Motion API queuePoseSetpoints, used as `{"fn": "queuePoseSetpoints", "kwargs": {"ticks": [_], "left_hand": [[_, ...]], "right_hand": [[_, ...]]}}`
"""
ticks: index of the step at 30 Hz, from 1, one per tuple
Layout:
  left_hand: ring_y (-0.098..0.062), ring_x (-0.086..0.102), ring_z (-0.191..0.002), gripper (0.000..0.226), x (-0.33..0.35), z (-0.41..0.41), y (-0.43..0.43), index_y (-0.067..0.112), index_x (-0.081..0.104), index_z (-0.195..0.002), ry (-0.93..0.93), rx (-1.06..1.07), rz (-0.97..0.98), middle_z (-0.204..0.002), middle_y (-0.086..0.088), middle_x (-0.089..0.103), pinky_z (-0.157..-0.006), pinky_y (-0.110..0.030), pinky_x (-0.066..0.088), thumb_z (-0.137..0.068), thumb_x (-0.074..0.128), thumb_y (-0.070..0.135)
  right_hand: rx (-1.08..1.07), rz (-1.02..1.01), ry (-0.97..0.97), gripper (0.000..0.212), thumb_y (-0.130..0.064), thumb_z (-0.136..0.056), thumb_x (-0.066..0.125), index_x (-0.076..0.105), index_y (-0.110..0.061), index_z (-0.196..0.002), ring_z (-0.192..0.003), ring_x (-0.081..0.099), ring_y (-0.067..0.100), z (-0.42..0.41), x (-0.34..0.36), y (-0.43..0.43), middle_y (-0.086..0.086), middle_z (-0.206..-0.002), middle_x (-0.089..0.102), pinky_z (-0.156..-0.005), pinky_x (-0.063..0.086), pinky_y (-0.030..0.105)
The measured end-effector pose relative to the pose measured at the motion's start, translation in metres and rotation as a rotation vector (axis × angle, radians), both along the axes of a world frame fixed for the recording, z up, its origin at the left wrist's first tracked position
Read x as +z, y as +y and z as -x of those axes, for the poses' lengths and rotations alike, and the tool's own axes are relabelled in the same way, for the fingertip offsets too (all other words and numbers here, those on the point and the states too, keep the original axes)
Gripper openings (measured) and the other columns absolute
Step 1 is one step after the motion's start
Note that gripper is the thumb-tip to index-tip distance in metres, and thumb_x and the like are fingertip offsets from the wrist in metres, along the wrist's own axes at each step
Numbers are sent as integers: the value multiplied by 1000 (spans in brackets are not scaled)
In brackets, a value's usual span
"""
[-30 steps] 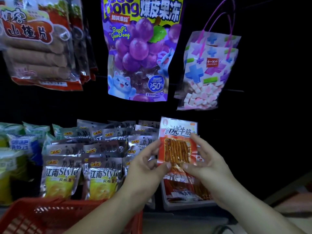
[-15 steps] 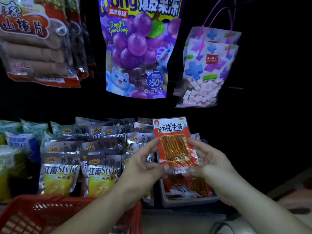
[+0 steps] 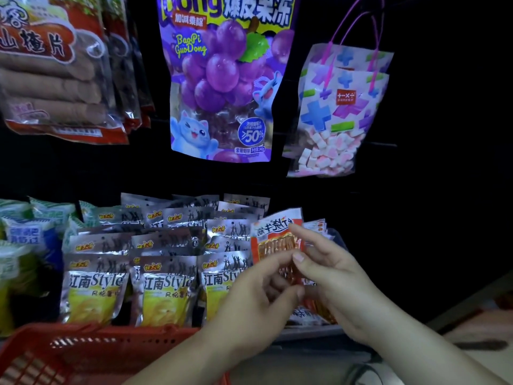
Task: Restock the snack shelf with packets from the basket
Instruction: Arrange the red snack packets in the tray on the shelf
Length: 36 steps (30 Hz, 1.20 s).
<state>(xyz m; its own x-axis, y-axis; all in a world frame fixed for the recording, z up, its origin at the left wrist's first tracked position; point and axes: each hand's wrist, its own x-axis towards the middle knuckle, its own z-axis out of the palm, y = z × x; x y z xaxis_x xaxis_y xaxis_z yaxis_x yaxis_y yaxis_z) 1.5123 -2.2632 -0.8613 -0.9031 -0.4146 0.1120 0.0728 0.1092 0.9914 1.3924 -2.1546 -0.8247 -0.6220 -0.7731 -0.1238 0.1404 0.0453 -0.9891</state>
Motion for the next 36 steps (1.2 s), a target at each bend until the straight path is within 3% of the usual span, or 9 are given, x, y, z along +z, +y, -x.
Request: {"fn": "queuePoseSetpoints", "kwargs": {"ticks": [3,8,12,14,19,24,29,33,36], "left_hand": [[-37,65,-82,47,4,-3,-4,48,58,-133,9,-64,-56,-87,-9,73,-76,-45,57,-97,70,21],[-8,66,-70,34,-4,1,-15,36,65,-119,18,322,7,-101,-3,70,-59,-18,51,-92,75,19],[-6,67,-105,46,-14,-3,-16,47,58,-128,-165,278,-55,-115,17,67,-81,-25,60,-89,78,31],[-12,74,-92,54,-13,-5,-13,37,54,-138,-151,181,-182,-97,11,75,-77,-25,60,-92,75,18],[-15,73,-78,50,-8,-2,-17,30,54,-137,-117,219,-69,-88,1,75,-76,-29,60,-95,72,12],[-17,71,-75,52,-12,-4,-18,31,50,-143,-133,216,-36,-88,5,69,-70,-30,60,-98,67,11],[-19,67,-76,66,-12,-6,-19,40,34,-154,-141,126,24,-104,16,60,-60,-19,50,-102,56,4],[15,48,-110,81,-8,-8,-21,57,20,-151,-202,159,356,-132,34,41,-83,-4,43,-98,65,15],[15,31,-129,67,-3,-4,-15,49,32,-153,-108,252,541,-140,34,36,-104,-7,27,-97,65,34]], "right_hand": [[-43,-2,-7,38,-11,-99,63,69,-34,-128,-104,74,23,5,0,2,2,-117,76,-72,62,41],[-203,-73,107,42,4,-99,60,69,-29,-123,-98,75,23,7,-7,2,-3,-110,77,-74,64,44],[-311,-72,117,45,4,-99,58,69,-34,-121,-100,75,19,8,-10,0,-8,-114,75,-75,63,56],[-331,-62,90,43,2,-100,58,67,-33,-124,-97,75,15,10,-9,0,-8,-113,75,-74,65,50],[-290,-104,165,54,1,-89,74,61,-32,-130,-92,73,4,14,-13,2,-7,-116,71,-61,61,24],[-308,-123,209,56,5,-87,76,64,-34,-125,-94,75,18,13,-13,1,-6,-113,68,-64,65,38],[-262,-160,288,55,5,-90,72,63,-35,-127,-93,72,4,9,-13,0,-9,-113,66,-72,65,37],[-240,-155,293,57,6,-93,68,61,-36,-130,-95,71,0,10,-14,-1,-11,-112,65,-73,65,36],[-182,-139,281,59,12,-92,65,66,-38,-123,-87,75,16,6,-15,-2,-8,-101,73,-67,65,43]]}}
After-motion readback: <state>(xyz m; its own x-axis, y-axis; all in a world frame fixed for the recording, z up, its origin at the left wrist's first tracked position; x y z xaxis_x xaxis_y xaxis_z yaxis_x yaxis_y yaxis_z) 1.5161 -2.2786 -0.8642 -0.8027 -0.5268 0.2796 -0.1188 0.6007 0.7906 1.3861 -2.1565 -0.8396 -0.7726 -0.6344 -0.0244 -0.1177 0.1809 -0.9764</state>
